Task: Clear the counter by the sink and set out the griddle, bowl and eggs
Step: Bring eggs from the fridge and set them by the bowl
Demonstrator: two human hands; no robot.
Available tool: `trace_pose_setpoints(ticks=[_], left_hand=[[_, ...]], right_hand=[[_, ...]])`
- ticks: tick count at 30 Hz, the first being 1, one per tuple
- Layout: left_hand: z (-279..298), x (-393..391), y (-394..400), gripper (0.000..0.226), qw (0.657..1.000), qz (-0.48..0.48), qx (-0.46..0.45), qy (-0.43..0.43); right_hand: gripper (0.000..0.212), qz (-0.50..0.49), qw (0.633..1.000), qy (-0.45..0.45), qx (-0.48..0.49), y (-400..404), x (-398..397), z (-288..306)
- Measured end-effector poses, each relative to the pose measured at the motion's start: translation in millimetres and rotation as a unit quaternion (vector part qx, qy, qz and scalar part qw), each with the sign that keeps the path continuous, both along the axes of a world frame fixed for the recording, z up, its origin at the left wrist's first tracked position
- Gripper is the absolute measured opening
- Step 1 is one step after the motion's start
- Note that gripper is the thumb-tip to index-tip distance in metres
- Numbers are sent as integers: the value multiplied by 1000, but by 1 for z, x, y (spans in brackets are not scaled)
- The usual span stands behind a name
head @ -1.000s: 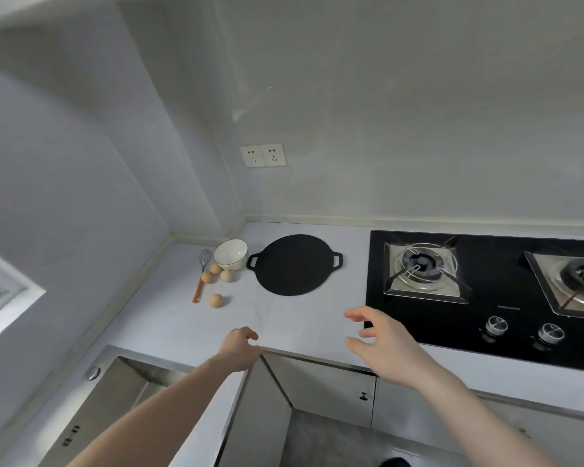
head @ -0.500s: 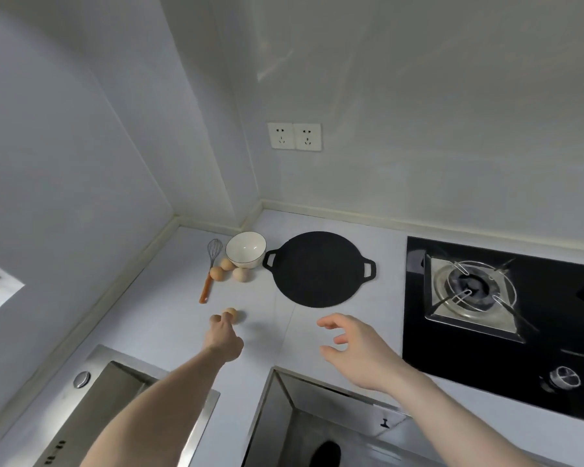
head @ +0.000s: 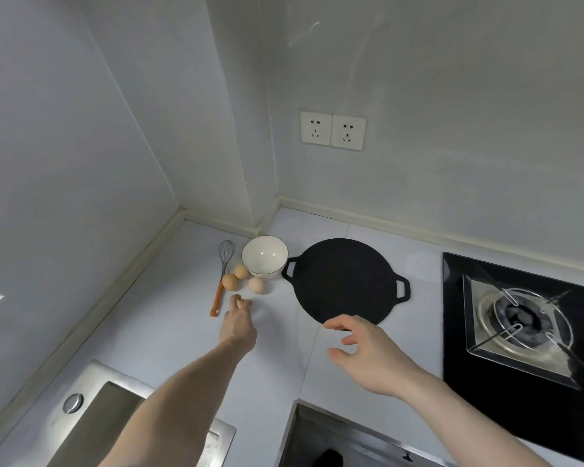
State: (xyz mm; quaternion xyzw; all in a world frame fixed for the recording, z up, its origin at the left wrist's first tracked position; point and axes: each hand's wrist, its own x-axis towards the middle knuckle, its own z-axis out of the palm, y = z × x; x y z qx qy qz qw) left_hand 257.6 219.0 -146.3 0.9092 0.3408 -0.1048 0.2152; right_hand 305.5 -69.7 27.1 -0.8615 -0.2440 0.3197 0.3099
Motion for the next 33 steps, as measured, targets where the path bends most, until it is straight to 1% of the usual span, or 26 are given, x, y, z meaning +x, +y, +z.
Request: trace_pose_setpoints(ticks=[3, 6, 10, 18, 26, 33], left_hand=[[-2, 6, 5, 68, 1000, -2, -9, -15], [-1, 8, 8, 71, 999, 7, -22, -29], [-2, 8, 13, 73, 999, -23, -6, -30], [-6, 11, 26, 66, 999, -42, 7, -24], [-7, 17, 29, 80, 995, -89, 51, -7], [-8, 10, 23, 72, 995, -88, 47, -10]], right_hand=[[39, 3, 1000, 3, -3, 8, 5, -2], [39, 0, 1000, 3, -4, 14, 9, -2], [40, -12, 1000, 6, 3, 22, 11, -3], [40, -28, 1000, 10, 2, 31, 12, -7], [41, -33, 999, 13, -15, 25, 9, -6], [40, -44, 999, 12, -12, 20, 6, -5]])
